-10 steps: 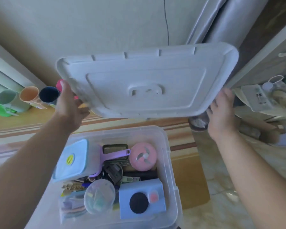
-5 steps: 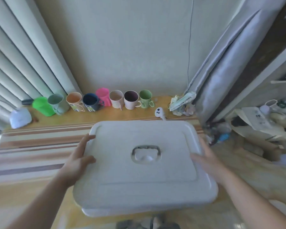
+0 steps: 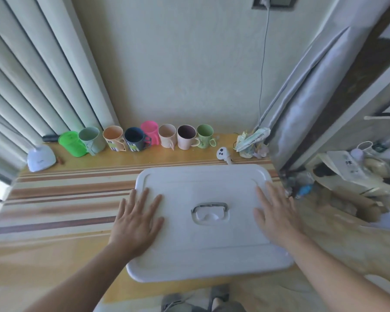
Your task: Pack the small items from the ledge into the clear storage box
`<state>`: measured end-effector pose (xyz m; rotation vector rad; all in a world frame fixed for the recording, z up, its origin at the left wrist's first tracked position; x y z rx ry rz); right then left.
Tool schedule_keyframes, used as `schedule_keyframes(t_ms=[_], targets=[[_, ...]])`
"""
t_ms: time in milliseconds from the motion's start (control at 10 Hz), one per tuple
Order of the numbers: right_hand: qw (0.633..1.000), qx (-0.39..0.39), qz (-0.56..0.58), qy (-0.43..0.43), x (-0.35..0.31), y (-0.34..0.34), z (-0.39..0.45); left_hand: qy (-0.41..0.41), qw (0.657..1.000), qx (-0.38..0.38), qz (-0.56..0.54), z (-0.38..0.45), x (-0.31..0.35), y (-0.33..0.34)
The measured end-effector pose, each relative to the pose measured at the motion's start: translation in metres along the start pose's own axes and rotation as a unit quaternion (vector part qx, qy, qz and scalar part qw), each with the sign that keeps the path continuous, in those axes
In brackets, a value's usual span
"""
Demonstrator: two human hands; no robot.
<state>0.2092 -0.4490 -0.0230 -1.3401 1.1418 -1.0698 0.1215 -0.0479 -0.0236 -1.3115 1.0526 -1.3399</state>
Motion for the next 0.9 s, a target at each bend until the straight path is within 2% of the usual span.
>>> schedule_keyframes(t_ms=[100, 300, 400, 500, 600, 700, 800, 900], targets=[[0.998, -0.038, -0.012, -0.038, -0.014, 0.004, -0.01, -0.004, 0.998, -0.039, 0.041, 0.0, 0.01, -0.002], [0.998, -0.064, -0.004, 0.003, -0.032, -0.008, -0.012, -0.009, 0.989, -0.094, 0.116, 0.003, 0.039, -0.017], [0.995, -0.059, 0.072, -0.037, -0.076, -0.014, -0.022, 0.056, 0.994, -0.068, 0.066, -0.003, 0.082, -0.028], [0.989, -0.073, 0.122, -0.045, -0.109, 0.0, -0.045, 0.053, 0.993, -0.109, 0.009, -0.025, 0.102, -0.009], [0.994, -0.059, 0.087, -0.034, -0.115, 0.008, -0.055, 0.039, 0.994, -0.102, 0.0, -0.036, 0.097, 0.014], [0.991, -0.087, 0.102, -0.026, -0.116, 0.001, -0.05, 0.05, 0.996, -0.073, -0.002, -0.032, 0.085, 0.023], [0.98, -0.145, 0.128, -0.043, -0.117, -0.021, -0.039, 0.056, 0.991, -0.121, -0.011, -0.029, 0.09, 0.004], [0.973, -0.083, 0.2, -0.084, -0.114, -0.105, -0.015, 0.052, 0.988, -0.136, -0.047, -0.021, 0.08, -0.046]])
Point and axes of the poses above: each hand's wrist, its own z-axis towards the middle knuckle, its own y-axis out of the palm, x = y × z, the point moved 7 cm from there along z, towards the middle knuckle, and after that the axes turned 10 degrees about x, right-handed, at the moved point
